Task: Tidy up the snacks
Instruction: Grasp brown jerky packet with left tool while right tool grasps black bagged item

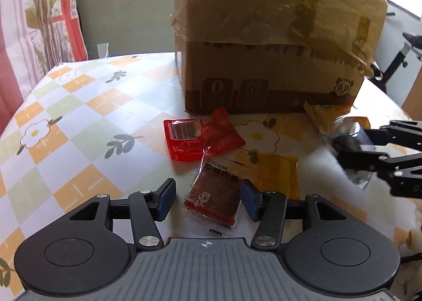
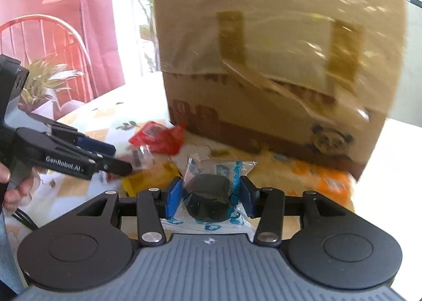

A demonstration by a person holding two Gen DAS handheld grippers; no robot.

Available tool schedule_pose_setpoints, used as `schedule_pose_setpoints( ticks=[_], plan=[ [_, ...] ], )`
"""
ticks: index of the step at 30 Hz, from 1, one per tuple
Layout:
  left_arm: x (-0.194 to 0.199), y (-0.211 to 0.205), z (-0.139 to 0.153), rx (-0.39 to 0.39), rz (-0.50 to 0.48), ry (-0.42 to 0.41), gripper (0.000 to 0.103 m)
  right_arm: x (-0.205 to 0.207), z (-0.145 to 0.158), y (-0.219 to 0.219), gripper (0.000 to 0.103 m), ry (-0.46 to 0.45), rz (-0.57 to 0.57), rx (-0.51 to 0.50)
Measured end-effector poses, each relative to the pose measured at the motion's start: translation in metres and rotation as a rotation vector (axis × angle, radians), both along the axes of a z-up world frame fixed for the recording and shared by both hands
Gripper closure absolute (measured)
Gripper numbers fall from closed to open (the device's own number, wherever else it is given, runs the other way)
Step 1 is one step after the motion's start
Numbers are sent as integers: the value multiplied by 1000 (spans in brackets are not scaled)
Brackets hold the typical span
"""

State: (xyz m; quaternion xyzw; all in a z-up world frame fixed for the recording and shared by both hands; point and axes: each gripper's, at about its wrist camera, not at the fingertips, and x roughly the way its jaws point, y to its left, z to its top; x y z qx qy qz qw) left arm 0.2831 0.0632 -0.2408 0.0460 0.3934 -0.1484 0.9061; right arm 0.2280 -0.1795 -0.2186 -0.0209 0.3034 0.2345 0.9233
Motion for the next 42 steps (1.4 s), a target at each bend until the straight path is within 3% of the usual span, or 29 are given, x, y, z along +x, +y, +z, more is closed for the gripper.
schedule_pose_setpoints(
  ticks=[4,10,20,29,34,42],
  plan=[
    [0,-10,-1,53,-28,-7,42,-10,0,-18,55,-12,-49,46],
    [2,-17,-3,52,-1,-18,41,-15,-8,-34,55,2,-106,79],
    [-8,-24,-6,44,94,-49,43,-16,-13,-36,54,4,-70,89],
    [-19,-28,-4,35,86,-47,50,-11,-16,-37,54,31,-72,101],
    [-27,-30,-3,28,77,-46,62,-10,-16,-38,54,39,-70,106],
    [-35,-26,-1,-23,85,-27,63,-10,-16,-39,54,42,-71,111]
  ],
)
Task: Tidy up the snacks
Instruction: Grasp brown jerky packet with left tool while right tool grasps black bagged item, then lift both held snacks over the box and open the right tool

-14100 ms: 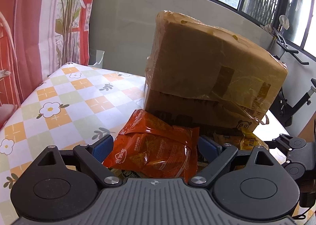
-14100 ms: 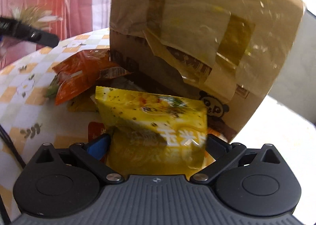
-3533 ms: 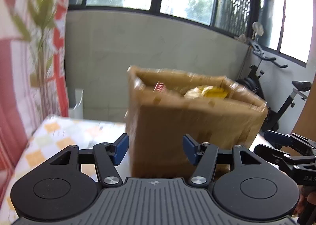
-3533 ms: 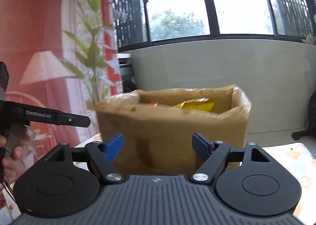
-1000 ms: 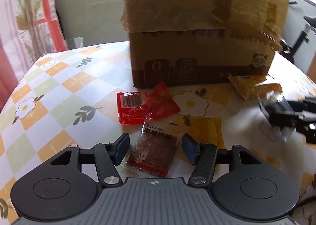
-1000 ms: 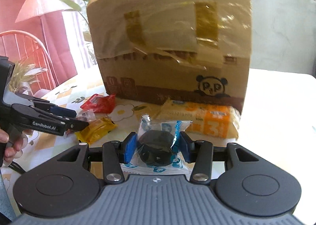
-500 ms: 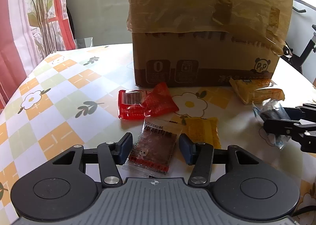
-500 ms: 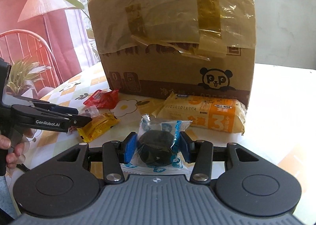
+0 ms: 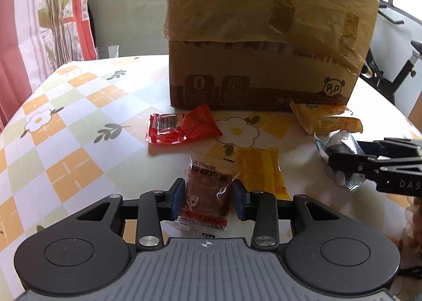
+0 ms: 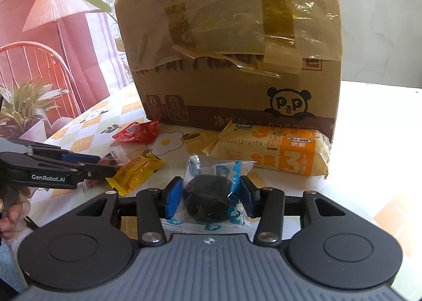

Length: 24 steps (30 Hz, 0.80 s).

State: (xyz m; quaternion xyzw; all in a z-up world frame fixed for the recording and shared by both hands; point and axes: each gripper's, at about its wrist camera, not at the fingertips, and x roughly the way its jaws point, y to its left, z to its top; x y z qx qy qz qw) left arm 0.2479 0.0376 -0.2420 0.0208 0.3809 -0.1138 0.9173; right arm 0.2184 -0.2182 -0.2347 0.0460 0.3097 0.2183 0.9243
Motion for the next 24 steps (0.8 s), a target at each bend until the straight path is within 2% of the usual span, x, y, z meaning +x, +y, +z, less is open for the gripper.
schedule_pose_setpoints(
  ticks=[14,20,24],
  plan=[
    [-6,7,22,-27,34,-49,63,-4,-2,1,54,-8,-4,-11],
    [-10,8,49,-58,32,-121,63,-13,8,1,54,-33,8,-32],
    [-9,5,80,-74,-3,-211,63,-22,32,-4,55,-95,17,-27]
  ],
)
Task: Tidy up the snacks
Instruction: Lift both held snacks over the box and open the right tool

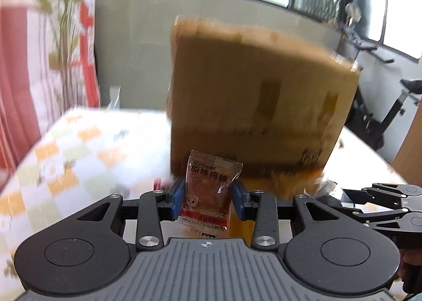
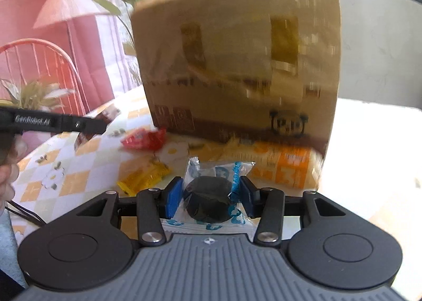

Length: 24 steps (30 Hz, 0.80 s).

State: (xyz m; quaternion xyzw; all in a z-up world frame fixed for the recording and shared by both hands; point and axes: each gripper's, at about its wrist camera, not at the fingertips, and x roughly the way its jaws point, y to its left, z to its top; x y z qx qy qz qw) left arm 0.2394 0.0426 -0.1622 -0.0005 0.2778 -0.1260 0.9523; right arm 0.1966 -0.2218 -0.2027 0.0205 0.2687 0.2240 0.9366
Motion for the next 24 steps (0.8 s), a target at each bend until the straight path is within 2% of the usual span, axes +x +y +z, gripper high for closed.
schedule_pose_setpoints(
  ticks=[9,10,12,14,16,18,21,24],
  plan=[
    [30,-16,86,-30,-83,-240,62,15,101,-18,56,-268,-10,83],
    [38,-20,95,-25,-99,-256,62,21,111,-19,58,-289,-13,85],
    [53,-26,109,-29,-119,-275,62,38,129,-21,72,-320,-28,99],
    [70,-37,120,-32,-137,-284,62,59,143,-23,72,-327,-56,111],
    [87,-44,124,-13,-120,-289,62,78,148,-23,73,-322,-87,84],
    [92,-48,125,-27,-116,-284,62,88,147,-24,75,-301,-99,68],
    [88,-49,122,-20,-132,-287,62,79,138,-30,75,-279,-88,85],
    [91,-47,115,-13,-125,-263,62,61,122,-35,74,-239,-85,55]
  ],
)
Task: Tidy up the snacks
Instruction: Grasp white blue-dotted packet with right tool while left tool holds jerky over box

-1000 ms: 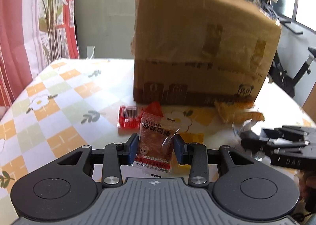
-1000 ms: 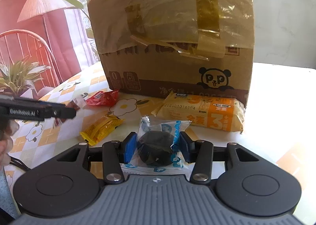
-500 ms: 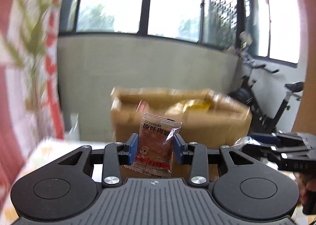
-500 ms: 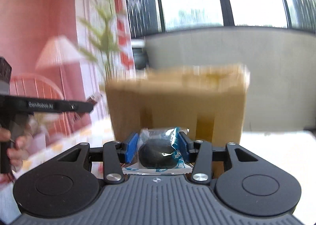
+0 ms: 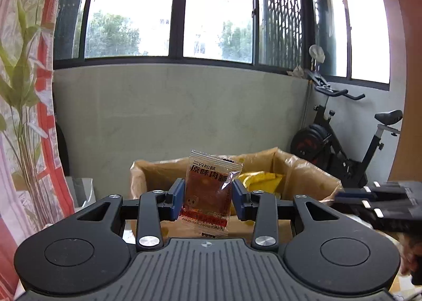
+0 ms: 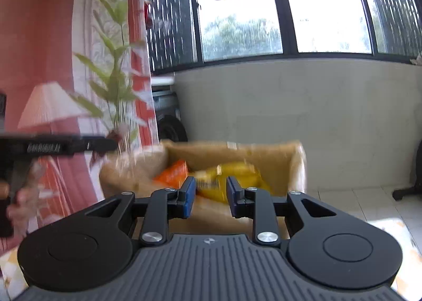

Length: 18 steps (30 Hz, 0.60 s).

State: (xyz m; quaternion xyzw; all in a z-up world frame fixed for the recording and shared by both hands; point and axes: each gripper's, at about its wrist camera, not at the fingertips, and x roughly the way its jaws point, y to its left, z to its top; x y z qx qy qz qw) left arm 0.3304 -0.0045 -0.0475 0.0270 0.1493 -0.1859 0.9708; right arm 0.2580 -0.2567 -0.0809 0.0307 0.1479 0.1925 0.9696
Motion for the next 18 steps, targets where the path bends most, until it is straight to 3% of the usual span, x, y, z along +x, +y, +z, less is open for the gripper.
schedule_pose_setpoints(
  ticks=[5,10,15,18],
  plan=[
    [-6,10,-1,-23,3,3,62,-30,-44,-15,69,139,0,20],
    [-15,5,1,-17,-21,-11,62,-48,-95,-9,50,360,74,-121],
    [-20,5,-5,-24,-35,-1,62,-70,-114,-12,31,416,1,-138],
    [-20,4,-9,-23,-38,11,62,-70,-120,-12,26,462,-46,-100]
  ],
)
